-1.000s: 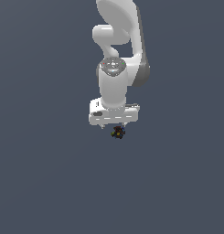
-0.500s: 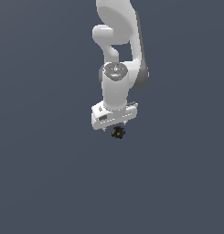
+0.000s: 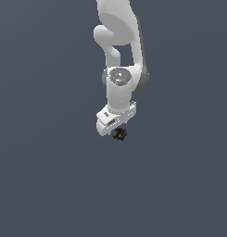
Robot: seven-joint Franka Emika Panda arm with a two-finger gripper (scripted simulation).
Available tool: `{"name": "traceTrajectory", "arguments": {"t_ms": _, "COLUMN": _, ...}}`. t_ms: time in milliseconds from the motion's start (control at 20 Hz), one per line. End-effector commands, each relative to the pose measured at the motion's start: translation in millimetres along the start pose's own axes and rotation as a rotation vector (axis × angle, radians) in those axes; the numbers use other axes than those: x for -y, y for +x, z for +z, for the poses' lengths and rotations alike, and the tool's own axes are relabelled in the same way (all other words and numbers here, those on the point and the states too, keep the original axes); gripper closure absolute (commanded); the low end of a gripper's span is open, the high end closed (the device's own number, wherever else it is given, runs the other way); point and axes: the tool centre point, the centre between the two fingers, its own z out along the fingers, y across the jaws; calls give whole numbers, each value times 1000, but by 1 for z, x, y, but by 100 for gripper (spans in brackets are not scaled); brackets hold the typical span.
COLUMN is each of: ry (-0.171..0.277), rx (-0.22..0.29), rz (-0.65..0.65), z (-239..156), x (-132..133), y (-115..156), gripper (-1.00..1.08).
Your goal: Pick up the object and move it to a goal position.
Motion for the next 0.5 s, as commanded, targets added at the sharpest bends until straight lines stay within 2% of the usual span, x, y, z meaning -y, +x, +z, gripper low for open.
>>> {"name": "traceTrajectory", "arguments": {"t_ms": 0, "ry": -1, "rx": 0, "rz": -78, "z": 5, "x": 4, "y": -2, "gripper": -92}}
{"name": "traceTrajectory", "arguments": {"t_ms": 450, "ry": -3, "rx": -1, "rz": -350, "z": 23, "x": 19, "y": -7, "gripper": -92}}
